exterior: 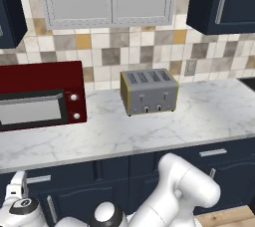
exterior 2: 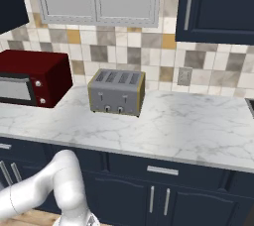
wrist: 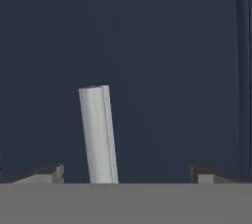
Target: Take the tongs from the drawer on the left and place them on the dining counter next to the tray containing the hot dog.
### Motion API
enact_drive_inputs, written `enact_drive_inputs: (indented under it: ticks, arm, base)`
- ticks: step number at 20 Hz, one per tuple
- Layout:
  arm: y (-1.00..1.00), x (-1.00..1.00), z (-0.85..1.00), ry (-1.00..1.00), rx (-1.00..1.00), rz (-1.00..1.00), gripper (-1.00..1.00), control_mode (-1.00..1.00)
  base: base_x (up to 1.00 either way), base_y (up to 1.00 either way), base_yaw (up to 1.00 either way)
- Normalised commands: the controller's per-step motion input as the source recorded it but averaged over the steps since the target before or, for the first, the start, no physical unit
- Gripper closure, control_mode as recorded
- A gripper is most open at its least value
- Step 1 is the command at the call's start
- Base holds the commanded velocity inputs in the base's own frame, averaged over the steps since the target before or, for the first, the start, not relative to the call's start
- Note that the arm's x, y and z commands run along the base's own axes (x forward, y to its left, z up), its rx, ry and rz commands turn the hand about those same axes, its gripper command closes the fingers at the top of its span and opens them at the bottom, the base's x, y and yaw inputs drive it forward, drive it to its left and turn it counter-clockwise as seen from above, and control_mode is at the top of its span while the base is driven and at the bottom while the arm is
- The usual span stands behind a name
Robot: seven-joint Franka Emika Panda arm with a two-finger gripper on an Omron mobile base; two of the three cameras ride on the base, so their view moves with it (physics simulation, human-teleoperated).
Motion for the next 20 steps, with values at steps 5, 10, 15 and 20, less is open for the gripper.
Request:
enact_drive_inputs:
  ticks: [5, 10, 15, 20]
  arm:
    - [0.00, 0.13, -0.50, 0.00, -0.06, 0.02, -1.00, -1.00]
    - [0.00, 0.05, -0.21, -0.02, -0.01, 0.02, -1.00, -1.00]
    - [-0.05, -0.05, -0.57, -0.14, -0.01, 0.03, -1.00, -1.00]
    - [-0.03, 0.00, -0.30, -0.12, 0.00, 0.03, -1.00, -1.00]
  base:
    - [0.00, 0.00, 0.00]
    - [0.00, 0.00, 0.00]
    - [0.00, 0.00, 0.00]
    - [0.00, 0.00, 0.00]
